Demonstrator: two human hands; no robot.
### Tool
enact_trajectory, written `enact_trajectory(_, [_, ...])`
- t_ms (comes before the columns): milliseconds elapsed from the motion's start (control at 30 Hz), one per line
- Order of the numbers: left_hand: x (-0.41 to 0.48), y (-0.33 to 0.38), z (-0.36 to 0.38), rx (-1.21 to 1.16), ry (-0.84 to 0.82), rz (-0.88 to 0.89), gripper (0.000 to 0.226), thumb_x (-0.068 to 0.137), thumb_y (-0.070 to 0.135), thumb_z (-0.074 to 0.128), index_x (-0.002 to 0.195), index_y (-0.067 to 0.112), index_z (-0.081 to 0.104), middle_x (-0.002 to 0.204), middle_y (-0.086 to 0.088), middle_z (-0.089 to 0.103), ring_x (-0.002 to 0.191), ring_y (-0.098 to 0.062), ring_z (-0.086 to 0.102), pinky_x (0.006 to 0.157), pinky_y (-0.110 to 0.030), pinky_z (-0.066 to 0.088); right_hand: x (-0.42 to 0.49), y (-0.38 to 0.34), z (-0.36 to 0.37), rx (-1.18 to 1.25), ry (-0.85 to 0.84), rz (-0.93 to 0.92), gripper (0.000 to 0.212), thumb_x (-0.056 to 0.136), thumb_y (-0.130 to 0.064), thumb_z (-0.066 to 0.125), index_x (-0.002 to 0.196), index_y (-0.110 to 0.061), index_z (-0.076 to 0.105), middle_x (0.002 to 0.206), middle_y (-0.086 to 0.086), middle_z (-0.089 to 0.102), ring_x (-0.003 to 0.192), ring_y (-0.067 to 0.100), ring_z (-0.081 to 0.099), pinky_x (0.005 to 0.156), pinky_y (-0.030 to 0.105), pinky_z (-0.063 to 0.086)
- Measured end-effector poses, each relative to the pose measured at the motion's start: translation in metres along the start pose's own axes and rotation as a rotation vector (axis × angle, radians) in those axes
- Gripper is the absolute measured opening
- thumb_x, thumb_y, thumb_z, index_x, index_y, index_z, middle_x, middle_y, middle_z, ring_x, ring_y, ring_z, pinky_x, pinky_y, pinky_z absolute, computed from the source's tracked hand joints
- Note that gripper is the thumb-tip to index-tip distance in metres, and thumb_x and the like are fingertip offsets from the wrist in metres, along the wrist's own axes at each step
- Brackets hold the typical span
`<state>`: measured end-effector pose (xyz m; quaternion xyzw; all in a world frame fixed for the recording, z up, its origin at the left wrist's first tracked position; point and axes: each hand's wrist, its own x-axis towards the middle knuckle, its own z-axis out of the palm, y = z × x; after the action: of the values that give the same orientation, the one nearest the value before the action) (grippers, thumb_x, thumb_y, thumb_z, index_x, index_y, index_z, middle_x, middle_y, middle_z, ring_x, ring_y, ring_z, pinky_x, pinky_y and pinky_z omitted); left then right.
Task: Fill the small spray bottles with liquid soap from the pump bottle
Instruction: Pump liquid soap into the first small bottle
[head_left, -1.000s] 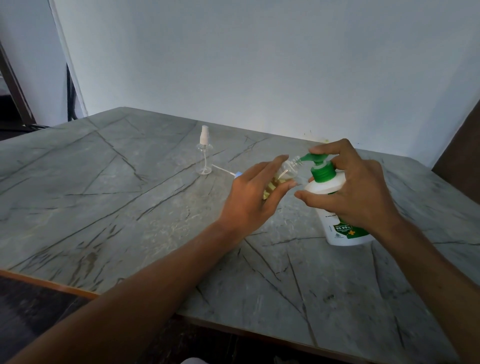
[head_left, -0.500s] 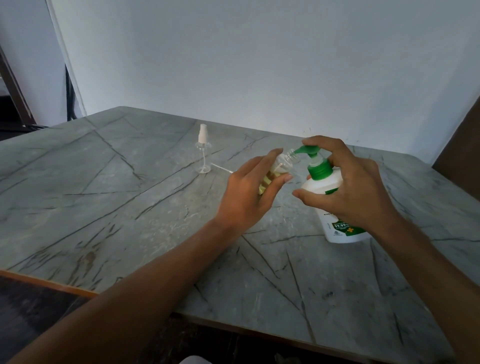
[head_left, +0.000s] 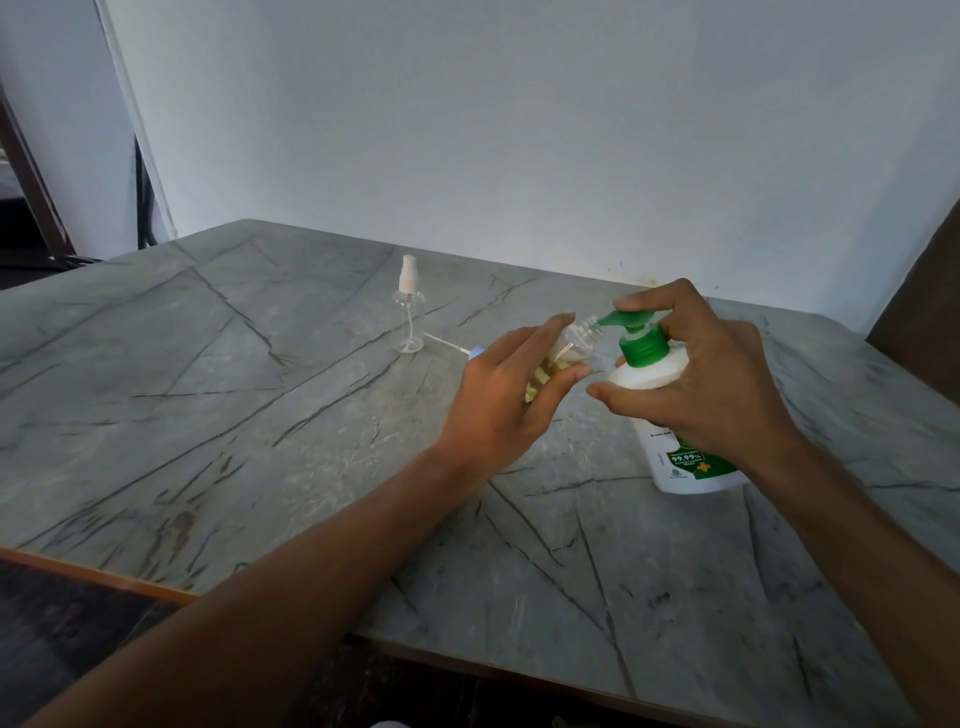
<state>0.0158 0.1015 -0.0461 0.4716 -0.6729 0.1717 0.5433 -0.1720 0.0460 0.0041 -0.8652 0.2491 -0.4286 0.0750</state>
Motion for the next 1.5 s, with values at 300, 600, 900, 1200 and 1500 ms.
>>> enact_trajectory(300, [0.0026,-0.0002,-0.0027,-0.005,0.022,-0.019,0.044,0.09,0.028,0.067,0.126,0.004,0.059,0.098,-0.005,0.068,0.082,-0.008,0.059,0.071,-0.012,0.048,-0.0037,0.0012,-0.0017,-0.059,-0.044,-0.038,0.083,0.07,-0.047,0.082,0.141,-0.038,0.041,0.112,-0.01,0.066,0.082,0.011,0.065,0.077,0.032,0.057])
enact_trajectory(600, [0.0024,0.0014,-0.0028,-0.012,0.031,-0.023,0.045,0.091,0.03,0.065,0.127,0.005,0.058,0.1,-0.005,0.068,0.083,-0.01,0.061,0.072,-0.013,0.049,-0.0025,-0.0018,-0.0002,-0.05,-0.016,-0.051,0.078,0.065,-0.043,0.087,0.132,-0.037,0.046,0.105,-0.018,0.063,0.076,0.006,0.062,0.068,0.018,0.051])
enact_trajectory(900, [0.0006,0.0008,-0.0001,-0.001,0.007,-0.015,0.046,0.089,0.028,0.067,0.126,0.002,0.06,0.097,-0.007,0.068,0.081,0.0,0.051,0.075,-0.003,0.04,-0.0026,-0.0009,0.0013,-0.01,0.033,-0.024,0.07,0.06,-0.044,0.089,0.114,-0.047,0.046,0.099,-0.011,0.066,0.082,0.009,0.063,0.069,0.01,0.047])
enact_trajectory(1200, [0.0025,0.0011,-0.0009,-0.016,0.036,-0.001,0.045,0.089,0.025,0.069,0.126,0.001,0.059,0.096,-0.006,0.069,0.081,-0.004,0.057,0.074,-0.005,0.043,-0.0044,0.0027,0.0001,-0.04,-0.006,-0.066,0.077,0.067,-0.049,0.083,0.132,-0.043,0.043,0.112,-0.019,0.061,0.083,0.007,0.063,0.074,0.018,0.054])
enact_trajectory(1500, [0.0029,0.0021,-0.0028,-0.006,0.043,-0.014,0.045,0.09,0.029,0.065,0.126,0.002,0.059,0.095,-0.005,0.069,0.079,-0.007,0.059,0.071,-0.009,0.045,-0.0052,-0.0018,-0.0027,-0.139,-0.051,-0.065,0.094,0.063,-0.067,0.077,0.143,-0.042,0.036,0.116,-0.018,0.062,0.088,0.007,0.062,0.083,0.024,0.051])
